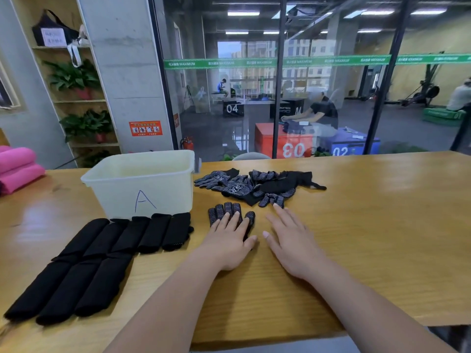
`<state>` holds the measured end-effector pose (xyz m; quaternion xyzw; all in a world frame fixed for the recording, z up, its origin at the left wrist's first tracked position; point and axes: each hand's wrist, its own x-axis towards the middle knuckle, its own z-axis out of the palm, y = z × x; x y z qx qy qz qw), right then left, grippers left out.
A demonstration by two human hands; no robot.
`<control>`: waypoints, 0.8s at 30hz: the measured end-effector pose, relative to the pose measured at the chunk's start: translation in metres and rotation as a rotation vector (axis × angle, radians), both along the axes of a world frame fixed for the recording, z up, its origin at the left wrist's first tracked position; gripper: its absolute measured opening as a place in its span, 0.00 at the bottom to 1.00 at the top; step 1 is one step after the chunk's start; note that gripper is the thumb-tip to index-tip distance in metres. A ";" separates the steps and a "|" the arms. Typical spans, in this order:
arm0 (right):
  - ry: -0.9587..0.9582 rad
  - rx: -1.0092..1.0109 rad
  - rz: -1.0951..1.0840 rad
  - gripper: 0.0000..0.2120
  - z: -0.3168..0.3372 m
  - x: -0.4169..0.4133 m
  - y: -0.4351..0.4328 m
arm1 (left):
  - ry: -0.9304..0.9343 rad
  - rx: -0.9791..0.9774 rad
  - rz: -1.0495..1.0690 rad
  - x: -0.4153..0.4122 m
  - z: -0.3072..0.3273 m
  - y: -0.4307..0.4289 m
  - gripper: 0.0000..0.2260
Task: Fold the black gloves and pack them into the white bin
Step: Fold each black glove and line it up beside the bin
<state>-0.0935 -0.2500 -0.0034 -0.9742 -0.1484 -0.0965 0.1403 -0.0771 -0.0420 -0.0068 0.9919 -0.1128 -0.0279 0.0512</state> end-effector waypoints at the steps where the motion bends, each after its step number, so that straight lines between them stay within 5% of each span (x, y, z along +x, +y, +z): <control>1: -0.013 -0.034 -0.003 0.29 0.004 0.006 -0.001 | -0.021 -0.006 0.005 0.001 -0.002 0.000 0.33; 9: 0.063 -0.095 -0.121 0.33 0.000 0.067 -0.017 | -0.131 -0.128 0.014 -0.008 -0.003 0.000 0.32; 14: -0.145 -0.137 -0.054 0.23 0.005 0.051 -0.008 | -0.182 -0.186 0.011 -0.010 -0.002 -0.001 0.29; 19: -0.226 0.123 0.105 0.15 0.010 0.045 -0.008 | -0.267 -0.231 0.026 -0.009 -0.005 0.001 0.26; 24: -0.020 -0.036 0.085 0.24 0.000 0.057 -0.016 | -0.284 -0.247 0.041 -0.011 -0.003 0.000 0.25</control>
